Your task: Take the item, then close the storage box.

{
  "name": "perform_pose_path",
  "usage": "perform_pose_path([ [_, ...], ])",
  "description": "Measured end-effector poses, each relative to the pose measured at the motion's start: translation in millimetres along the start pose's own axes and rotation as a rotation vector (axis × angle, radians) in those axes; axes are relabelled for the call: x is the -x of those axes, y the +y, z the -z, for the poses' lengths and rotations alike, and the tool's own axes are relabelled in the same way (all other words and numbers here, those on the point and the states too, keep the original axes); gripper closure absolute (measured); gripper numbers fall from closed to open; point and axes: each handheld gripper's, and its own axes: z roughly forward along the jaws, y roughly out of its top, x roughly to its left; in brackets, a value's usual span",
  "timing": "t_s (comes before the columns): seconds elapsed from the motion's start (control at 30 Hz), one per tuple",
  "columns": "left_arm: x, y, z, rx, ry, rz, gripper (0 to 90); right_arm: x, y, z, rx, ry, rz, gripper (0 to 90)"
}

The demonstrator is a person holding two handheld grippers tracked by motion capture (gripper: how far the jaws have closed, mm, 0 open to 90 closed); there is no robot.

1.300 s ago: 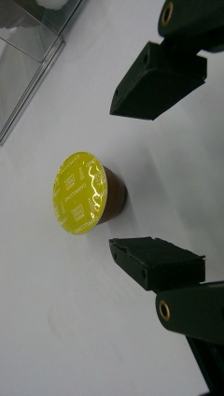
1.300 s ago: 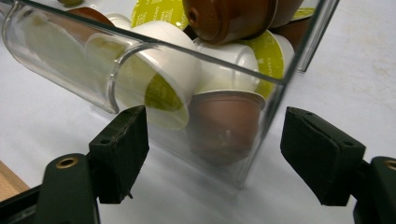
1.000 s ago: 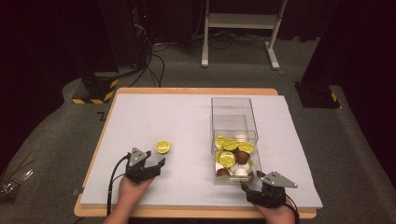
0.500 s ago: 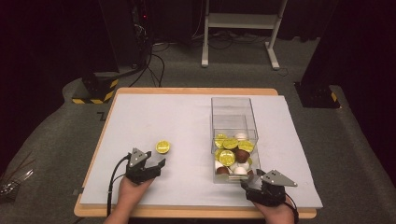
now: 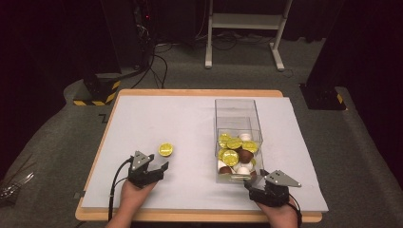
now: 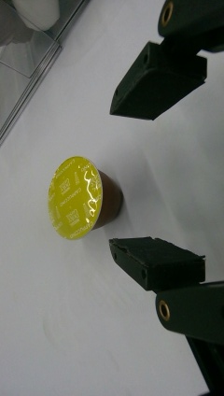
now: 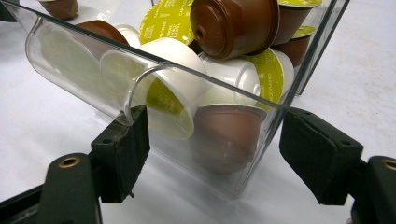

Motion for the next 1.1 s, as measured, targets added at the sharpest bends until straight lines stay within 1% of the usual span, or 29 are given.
perform_pose_path([
  [0.03, -0.5, 0.2, 0.3, -0.006, -0.001, -0.003, 30.1, 0.1, 0.1, -0.1, 0.001, -0.001, -0.001, 24.8],
  [0.17, -0.4, 0.4, 0.5, -0.002, -0.011, 0.005, 30.1, -0.4, 0.5, -0.7, 0.004, -0.007, -0.006, 25.0],
  [0.23, 0.0, 0.0, 0.8, -0.003, -0.013, 0.006, 30.1, 0.2, 0.9, -1.6, 0.006, -0.009, 0.000, 25.0],
  [0.33, -0.2, 0.1, 1.0, -0.004, -0.011, 0.004, 30.1, 0.0, 2.1, -2.3, 0.002, -0.013, -0.006, 25.2],
  [0.43, 0.1, 0.1, 0.1, -0.002, -0.011, 0.007, 30.1, 0.2, 2.8, -2.6, 0.004, -0.018, 0.000, 25.5],
  [0.57, 0.0, -0.2, -0.1, -0.018, -0.005, -0.006, 30.1, 0.5, 2.4, -2.7, 0.006, -0.018, -0.002, 25.5],
  [0.6, 0.4, -0.3, -0.1, -0.012, -0.004, 0.001, 30.1, 0.9, 2.6, -3.0, 0.006, -0.019, -0.003, 25.5],
  [0.63, 0.5, -0.4, 0.0, -0.010, -0.004, 0.002, 30.1, 0.9, 2.7, -3.1, 0.005, -0.021, -0.007, 25.5],
  [0.7, 0.7, -0.6, -0.3, -0.012, -0.001, -0.001, 30.1, 2.0, 3.6, -3.1, 0.008, -0.027, 0.000, 25.6],
  [0.73, 1.4, -1.0, -0.5, -0.007, -0.002, -0.001, 30.1, 2.2, 4.0, -2.6, 0.009, -0.028, -0.006, 25.6],
  [0.77, 1.1, -1.1, 0.1, -0.013, -0.003, -0.012, 30.1, 2.9, 4.8, -2.1, 0.013, -0.028, -0.008, 25.6],
  [0.8, 1.8, -1.4, -0.7, -0.006, -0.001, -0.012, 30.2, 3.3, 5.5, -1.8, 0.015, -0.029, -0.007, 25.6],
  [0.83, 1.6, -1.5, -0.6, -0.011, -0.002, -0.017, 30.1, 3.3, 6.8, -1.1, 0.020, -0.033, -0.010, 25.6],
  [0.9, 1.5, -1.3, -0.7, -0.010, -0.002, -0.013, 30.1, 3.6, 8.0, -1.1, 0.022, -0.040, -0.004, 25.6],
  [0.93, 1.5, -1.3, -0.4, -0.010, -0.003, -0.009, 30.2, 3.7, 8.2, -1.6, 0.022, -0.039, -0.008, 25.4],
  [1.0, 0.9, -1.1, 0.4, -0.016, -0.008, -0.014, 30.1, 4.9, 8.5, -2.8, 0.023, -0.038, -0.013, 24.8],
  [1.1, 1.0, -1.1, 0.0, -0.015, -0.006, -0.008, 30.2, 4.9, 9.4, -4.3, 0.025, -0.046, -0.019, 25.0],
])
